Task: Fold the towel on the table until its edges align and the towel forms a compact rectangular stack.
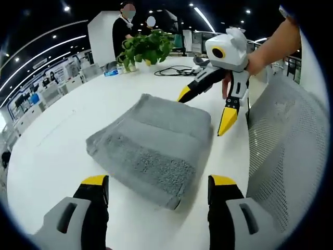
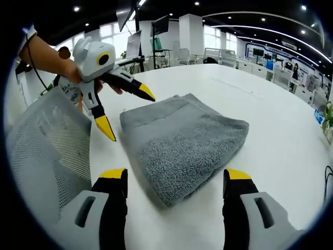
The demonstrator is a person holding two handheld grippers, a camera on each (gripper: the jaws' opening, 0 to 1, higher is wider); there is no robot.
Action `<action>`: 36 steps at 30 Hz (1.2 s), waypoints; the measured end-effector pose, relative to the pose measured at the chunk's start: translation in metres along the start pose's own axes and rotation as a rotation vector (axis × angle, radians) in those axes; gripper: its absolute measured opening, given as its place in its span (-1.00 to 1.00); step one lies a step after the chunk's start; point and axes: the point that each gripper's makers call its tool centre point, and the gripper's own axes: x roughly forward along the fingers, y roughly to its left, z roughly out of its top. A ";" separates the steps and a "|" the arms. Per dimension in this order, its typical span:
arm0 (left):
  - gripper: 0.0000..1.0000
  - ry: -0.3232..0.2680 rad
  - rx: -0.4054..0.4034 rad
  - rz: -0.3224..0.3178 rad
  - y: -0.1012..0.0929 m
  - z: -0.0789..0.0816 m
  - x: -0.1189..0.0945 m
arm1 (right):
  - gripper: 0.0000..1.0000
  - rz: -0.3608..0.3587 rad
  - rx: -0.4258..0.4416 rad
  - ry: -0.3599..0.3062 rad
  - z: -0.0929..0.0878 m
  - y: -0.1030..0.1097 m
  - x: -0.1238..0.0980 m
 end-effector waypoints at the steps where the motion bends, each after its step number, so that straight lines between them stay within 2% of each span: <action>1: 0.63 0.006 -0.001 0.009 0.000 -0.001 0.000 | 0.50 -0.002 0.001 0.002 0.000 0.000 0.001; 4: 0.64 0.017 -0.048 0.013 0.000 -0.004 0.004 | 0.50 -0.004 0.006 0.018 -0.004 -0.001 0.005; 9: 0.62 0.051 -0.063 0.004 0.001 -0.013 0.012 | 0.47 -0.012 0.016 0.030 -0.007 -0.004 0.009; 17: 0.54 0.071 -0.079 -0.009 0.000 -0.014 0.022 | 0.39 -0.017 0.027 0.058 -0.019 -0.005 0.019; 23: 0.46 0.060 -0.131 -0.012 0.004 -0.014 0.026 | 0.31 -0.030 0.041 0.053 -0.016 -0.006 0.022; 27: 0.45 0.064 -0.120 -0.021 0.004 -0.012 0.026 | 0.27 -0.041 0.051 0.054 -0.014 -0.012 0.026; 36: 0.41 0.066 -0.128 -0.015 0.025 -0.006 0.034 | 0.26 -0.061 0.078 0.051 -0.005 -0.027 0.040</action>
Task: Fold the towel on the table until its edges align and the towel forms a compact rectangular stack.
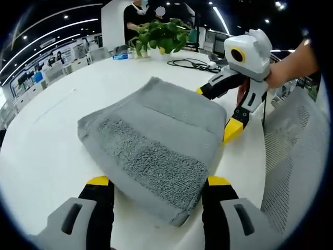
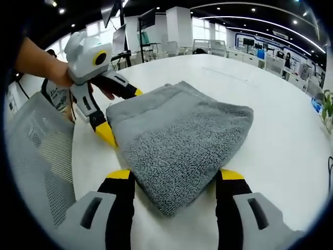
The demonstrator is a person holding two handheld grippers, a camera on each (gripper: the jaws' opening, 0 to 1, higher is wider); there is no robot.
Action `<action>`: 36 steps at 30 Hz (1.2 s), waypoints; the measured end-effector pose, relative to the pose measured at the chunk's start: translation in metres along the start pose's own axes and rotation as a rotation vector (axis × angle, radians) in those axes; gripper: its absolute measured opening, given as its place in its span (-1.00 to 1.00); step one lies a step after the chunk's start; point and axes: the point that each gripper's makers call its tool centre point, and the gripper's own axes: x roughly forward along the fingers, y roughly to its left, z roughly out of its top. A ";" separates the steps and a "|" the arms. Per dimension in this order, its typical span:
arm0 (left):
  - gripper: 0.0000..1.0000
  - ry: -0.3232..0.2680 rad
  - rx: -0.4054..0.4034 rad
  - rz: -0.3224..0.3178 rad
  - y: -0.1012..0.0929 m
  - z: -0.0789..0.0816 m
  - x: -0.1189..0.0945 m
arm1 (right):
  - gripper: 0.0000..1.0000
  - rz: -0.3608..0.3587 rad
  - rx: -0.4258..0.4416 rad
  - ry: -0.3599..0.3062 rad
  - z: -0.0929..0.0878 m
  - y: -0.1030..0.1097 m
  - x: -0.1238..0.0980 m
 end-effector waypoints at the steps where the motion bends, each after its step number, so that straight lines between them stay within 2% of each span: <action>1: 0.41 0.000 0.001 0.000 0.005 0.001 0.001 | 0.25 -0.002 0.001 -0.001 0.002 -0.002 0.002; 14: 0.39 0.002 -0.003 0.011 0.050 0.014 0.018 | 0.23 -0.036 -0.002 0.005 0.029 -0.029 0.027; 20: 0.39 -0.004 -0.009 0.014 0.066 0.022 0.027 | 0.23 -0.048 -0.002 0.010 0.035 -0.050 0.040; 36: 0.39 -0.017 -0.020 0.024 0.095 0.041 0.046 | 0.23 -0.071 -0.013 0.002 0.057 -0.082 0.062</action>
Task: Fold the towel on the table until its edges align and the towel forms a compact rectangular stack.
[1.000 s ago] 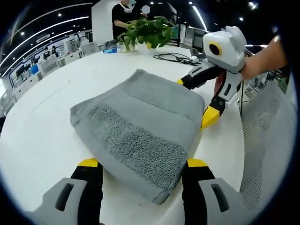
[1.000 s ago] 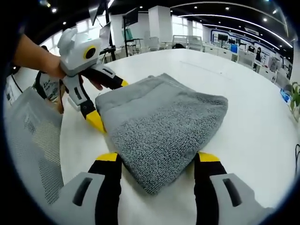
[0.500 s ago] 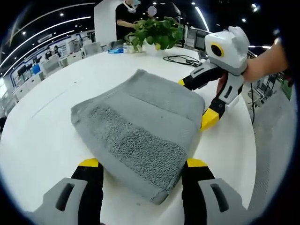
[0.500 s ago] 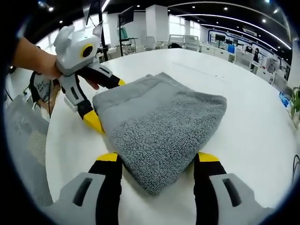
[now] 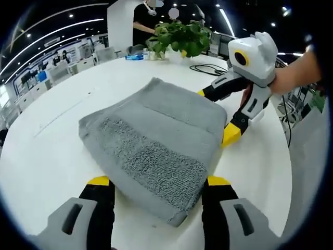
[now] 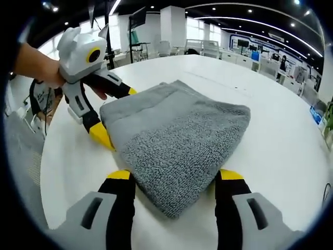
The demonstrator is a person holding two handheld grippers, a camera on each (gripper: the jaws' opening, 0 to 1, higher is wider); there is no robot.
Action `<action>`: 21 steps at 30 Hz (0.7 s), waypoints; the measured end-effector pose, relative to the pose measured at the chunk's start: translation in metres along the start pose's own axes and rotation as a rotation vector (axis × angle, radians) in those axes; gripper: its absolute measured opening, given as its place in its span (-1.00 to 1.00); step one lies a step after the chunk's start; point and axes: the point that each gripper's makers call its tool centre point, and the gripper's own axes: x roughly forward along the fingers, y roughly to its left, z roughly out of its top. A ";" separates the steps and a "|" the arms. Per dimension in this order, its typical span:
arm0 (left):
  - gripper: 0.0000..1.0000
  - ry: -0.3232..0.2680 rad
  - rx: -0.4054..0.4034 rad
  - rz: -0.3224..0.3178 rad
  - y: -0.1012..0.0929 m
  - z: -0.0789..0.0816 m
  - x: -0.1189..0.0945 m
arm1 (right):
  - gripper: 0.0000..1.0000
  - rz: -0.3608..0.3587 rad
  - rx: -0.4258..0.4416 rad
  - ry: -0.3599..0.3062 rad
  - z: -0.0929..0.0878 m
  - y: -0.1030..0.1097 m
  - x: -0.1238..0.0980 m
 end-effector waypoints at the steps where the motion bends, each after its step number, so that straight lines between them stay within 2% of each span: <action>1: 0.39 0.002 0.000 0.001 0.002 0.001 0.000 | 0.24 -0.001 -0.003 -0.003 0.002 -0.001 0.001; 8: 0.40 0.002 -0.002 -0.008 0.022 0.005 0.009 | 0.24 -0.020 0.001 -0.020 0.012 -0.012 0.002; 13: 0.40 -0.005 -0.002 -0.003 0.035 0.011 0.016 | 0.24 -0.035 0.011 -0.028 0.012 -0.026 0.014; 21: 0.41 0.000 -0.006 -0.003 0.043 0.014 0.019 | 0.24 -0.035 0.007 -0.029 0.015 -0.036 0.027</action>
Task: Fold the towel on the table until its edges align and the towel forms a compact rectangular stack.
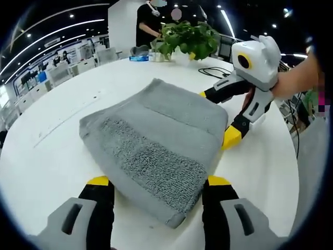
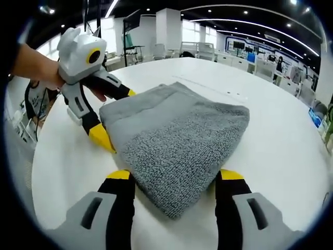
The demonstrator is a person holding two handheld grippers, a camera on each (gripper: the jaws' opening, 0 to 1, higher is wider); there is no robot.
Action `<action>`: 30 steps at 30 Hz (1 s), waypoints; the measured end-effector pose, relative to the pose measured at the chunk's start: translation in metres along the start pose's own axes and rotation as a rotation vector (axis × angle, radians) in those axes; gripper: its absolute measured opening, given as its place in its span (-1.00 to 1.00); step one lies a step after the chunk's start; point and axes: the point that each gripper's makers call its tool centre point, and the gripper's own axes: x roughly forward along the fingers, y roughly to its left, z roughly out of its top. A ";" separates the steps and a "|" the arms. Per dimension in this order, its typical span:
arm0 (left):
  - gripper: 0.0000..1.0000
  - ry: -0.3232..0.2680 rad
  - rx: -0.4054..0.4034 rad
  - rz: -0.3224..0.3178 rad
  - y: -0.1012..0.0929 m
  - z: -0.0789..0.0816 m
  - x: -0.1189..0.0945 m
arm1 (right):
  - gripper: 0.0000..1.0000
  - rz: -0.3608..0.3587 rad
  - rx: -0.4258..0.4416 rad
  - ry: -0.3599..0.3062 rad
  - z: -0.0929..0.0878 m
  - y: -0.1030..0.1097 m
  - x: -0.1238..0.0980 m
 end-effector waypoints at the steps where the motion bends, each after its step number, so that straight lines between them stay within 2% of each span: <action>1: 0.41 -0.001 0.000 0.000 0.001 0.001 0.000 | 0.24 -0.001 0.003 0.002 0.000 0.000 0.002; 7: 0.41 0.002 -0.002 0.004 0.003 0.003 0.000 | 0.25 -0.004 0.003 0.003 0.002 0.005 0.002; 11: 0.41 0.001 0.001 0.017 0.002 0.001 -0.004 | 0.27 -0.005 0.018 -0.011 0.002 0.009 -0.006; 18: 0.51 -0.014 0.001 0.048 0.001 0.003 -0.012 | 0.48 -0.008 0.049 -0.058 0.003 0.009 -0.022; 27: 0.64 -0.053 -0.022 0.105 -0.001 0.008 -0.034 | 0.65 -0.007 0.072 -0.091 0.011 0.014 -0.038; 30: 0.69 -0.064 -0.030 0.117 -0.003 0.007 -0.040 | 0.66 -0.012 0.048 -0.102 0.014 0.015 -0.042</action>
